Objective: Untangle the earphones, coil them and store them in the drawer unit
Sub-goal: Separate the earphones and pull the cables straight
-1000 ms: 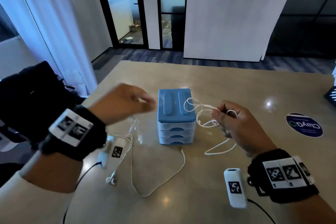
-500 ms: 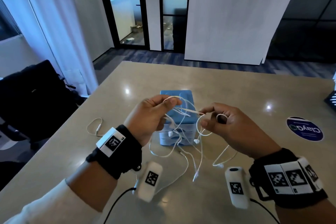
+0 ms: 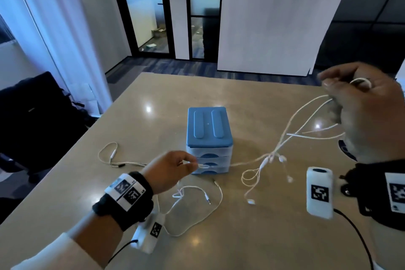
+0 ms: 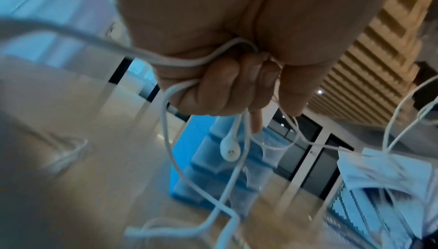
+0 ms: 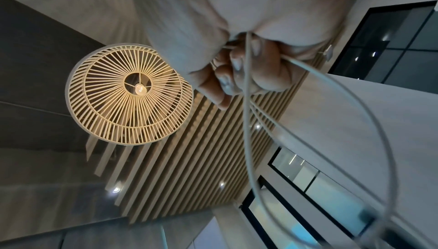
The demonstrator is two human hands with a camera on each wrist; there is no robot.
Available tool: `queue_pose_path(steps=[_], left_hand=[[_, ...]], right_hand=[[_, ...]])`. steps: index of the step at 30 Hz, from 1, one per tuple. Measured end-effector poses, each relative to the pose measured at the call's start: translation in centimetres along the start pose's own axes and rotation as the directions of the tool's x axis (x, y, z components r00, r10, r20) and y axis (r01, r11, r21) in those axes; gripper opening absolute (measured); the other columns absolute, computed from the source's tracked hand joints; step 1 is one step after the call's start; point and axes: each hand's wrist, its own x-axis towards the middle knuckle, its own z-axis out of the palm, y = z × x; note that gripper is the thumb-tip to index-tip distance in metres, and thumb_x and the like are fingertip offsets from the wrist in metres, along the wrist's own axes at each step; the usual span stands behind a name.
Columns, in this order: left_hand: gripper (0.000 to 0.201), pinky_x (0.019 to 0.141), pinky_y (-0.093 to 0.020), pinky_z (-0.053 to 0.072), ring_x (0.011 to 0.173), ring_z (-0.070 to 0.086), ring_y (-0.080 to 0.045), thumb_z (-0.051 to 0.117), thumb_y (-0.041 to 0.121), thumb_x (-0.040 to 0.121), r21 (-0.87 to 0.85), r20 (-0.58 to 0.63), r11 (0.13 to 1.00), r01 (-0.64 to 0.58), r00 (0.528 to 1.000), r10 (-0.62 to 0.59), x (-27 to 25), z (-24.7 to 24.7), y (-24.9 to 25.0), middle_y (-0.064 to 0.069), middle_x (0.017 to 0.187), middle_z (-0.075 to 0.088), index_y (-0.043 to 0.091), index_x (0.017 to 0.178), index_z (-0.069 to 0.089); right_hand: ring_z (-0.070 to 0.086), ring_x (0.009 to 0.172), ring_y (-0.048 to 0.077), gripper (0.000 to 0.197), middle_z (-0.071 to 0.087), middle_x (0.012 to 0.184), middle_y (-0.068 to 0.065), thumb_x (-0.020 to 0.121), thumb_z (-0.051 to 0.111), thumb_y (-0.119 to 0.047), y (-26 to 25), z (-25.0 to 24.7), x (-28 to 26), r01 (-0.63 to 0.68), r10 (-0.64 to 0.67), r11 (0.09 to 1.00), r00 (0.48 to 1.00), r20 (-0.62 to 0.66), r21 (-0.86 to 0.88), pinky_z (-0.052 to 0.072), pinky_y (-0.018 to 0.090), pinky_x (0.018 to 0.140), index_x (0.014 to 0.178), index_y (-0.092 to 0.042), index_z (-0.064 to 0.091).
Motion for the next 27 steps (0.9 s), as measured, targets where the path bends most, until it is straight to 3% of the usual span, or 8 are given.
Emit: queue_pose_path(steps=[3, 6, 10, 14, 18, 20, 24, 27], left_hand=[[0.024, 0.074, -0.021, 0.048, 0.065, 0.056, 0.006, 0.064, 0.039, 0.091, 0.183, 0.182, 0.983, -0.019, 0.983, -0.015, -0.6, 2.4, -0.6, 0.015, 0.077, 0.063, 0.028, 0.111, 0.069], [0.044, 0.092, -0.017, 0.04, 0.101, 0.06, -0.005, 0.066, 0.044, 0.088, 0.378, 0.373, 0.914, -0.15, 0.928, -0.002, -1.4, 3.3, -0.3, 0.009, 0.12, 0.062, 0.025, 0.128, 0.061], [0.057, 0.113, -0.027, 0.034, 0.133, 0.045, -0.006, 0.061, 0.056, 0.087, 0.532, 0.24, 0.834, -0.147, 0.971, 0.018, -1.4, 1.1, 1.4, 0.019, 0.147, 0.04, 0.036, 0.139, 0.051], [0.043, 0.094, -0.025, 0.05, 0.101, 0.062, 0.002, 0.066, 0.056, 0.084, 0.208, 0.026, 0.941, -0.267, 0.963, 0.267, -1.7, -0.8, 6.8, 0.019, 0.118, 0.064, 0.036, 0.122, 0.065], [0.061, 0.091, -0.027, 0.054, 0.105, 0.068, -0.007, 0.073, 0.063, 0.071, -0.364, 0.121, 0.893, -0.265, 0.937, 0.328, -1.8, 0.2, 10.5, 0.007, 0.112, 0.073, 0.026, 0.118, 0.068], [0.067, 0.093, -0.033, 0.053, 0.102, 0.069, -0.011, 0.075, 0.063, 0.066, -0.446, 0.141, 0.861, -0.245, 0.93, 0.338, -1.4, 1.6, 10.8, 0.005, 0.107, 0.074, 0.023, 0.118, 0.065], [0.024, 0.074, -0.048, 0.055, 0.069, 0.067, -0.027, 0.067, 0.043, 0.082, -0.418, 0.129, 0.887, -0.194, 0.954, 0.27, -0.9, 3.5, 9.2, -0.003, 0.081, 0.071, 0.028, 0.1, 0.069], [0.011, 0.061, -0.035, 0.053, 0.055, 0.059, -0.016, 0.06, 0.02, 0.095, -0.467, 0.093, 0.864, -0.19, 0.961, 0.261, -1.2, 2.5, 7.9, 0.0, 0.081, 0.071, 0.019, 0.09, 0.071]], right_hand=[[0.025, 0.044, 0.019, 0.019, 0.038, 0.047, -0.008, 0.093, 0.063, -0.007, 0.6, 1.0, -0.4, -0.029, 0.03, 1.0, 0.992, 0.12, -0.006, 0.017, 0.039, 0.046, 0.082, -0.021, 0.07], [0.031, 0.051, 0.021, 0.004, 0.043, 0.05, -0.009, 0.088, 0.067, -0.016, 1.9, 1.8, -1.5, -0.049, 0.077, 0.994, 0.95, 0.304, -0.098, 0.025, 0.037, 0.052, 0.085, -0.016, 0.07], [0.041, 0.057, 0.024, 0.017, 0.051, 0.065, 0.009, 0.096, 0.059, -0.004, 2.4, 2.3, -2.6, -0.162, 0.192, 0.981, 0.886, 0.422, -0.106, 0.037, 0.029, 0.047, 0.09, -0.012, 0.072], [0.054, 0.064, 0.016, 0.026, 0.061, 0.079, 0.01, 0.091, 0.048, -0.008, 1.6, 3.7, -3.3, -0.372, 0.278, 0.925, 0.802, 0.529, 0.077, 0.045, 0.024, 0.05, 0.096, -0.004, 0.073], [0.066, 0.082, 0.026, 0.043, 0.067, 0.092, 0.016, 0.08, 0.04, -0.01, 1.8, 6.2, -4.3, -0.444, 0.261, 0.873, 0.776, 0.574, 0.203, 0.055, 0.034, 0.07, 0.108, 0.001, 0.071], [0.072, 0.102, 0.03, 0.046, 0.073, 0.104, 0.019, 0.085, 0.037, 0.003, 1.5, 7.0, -5.0, -0.446, 0.252, 0.868, 0.776, 0.579, 0.22, 0.059, 0.041, 0.089, 0.111, -0.004, 0.074], [0.072, 0.102, 0.01, 0.058, 0.075, 0.111, 0.012, 0.09, 0.036, 0.023, 1.7, 7.0, -5.8, -0.269, 0.205, 0.962, 0.818, 0.537, 0.043, 0.056, 0.018, 0.089, 0.117, -0.012, 0.073], [0.072, 0.103, 0.002, 0.06, 0.076, 0.111, -0.003, 0.092, 0.04, 0.022, 3.0, 6.2, -6.0, -0.115, 0.163, 0.985, 0.867, 0.47, -0.129, 0.055, 0.019, 0.095, 0.12, -0.022, 0.07]])
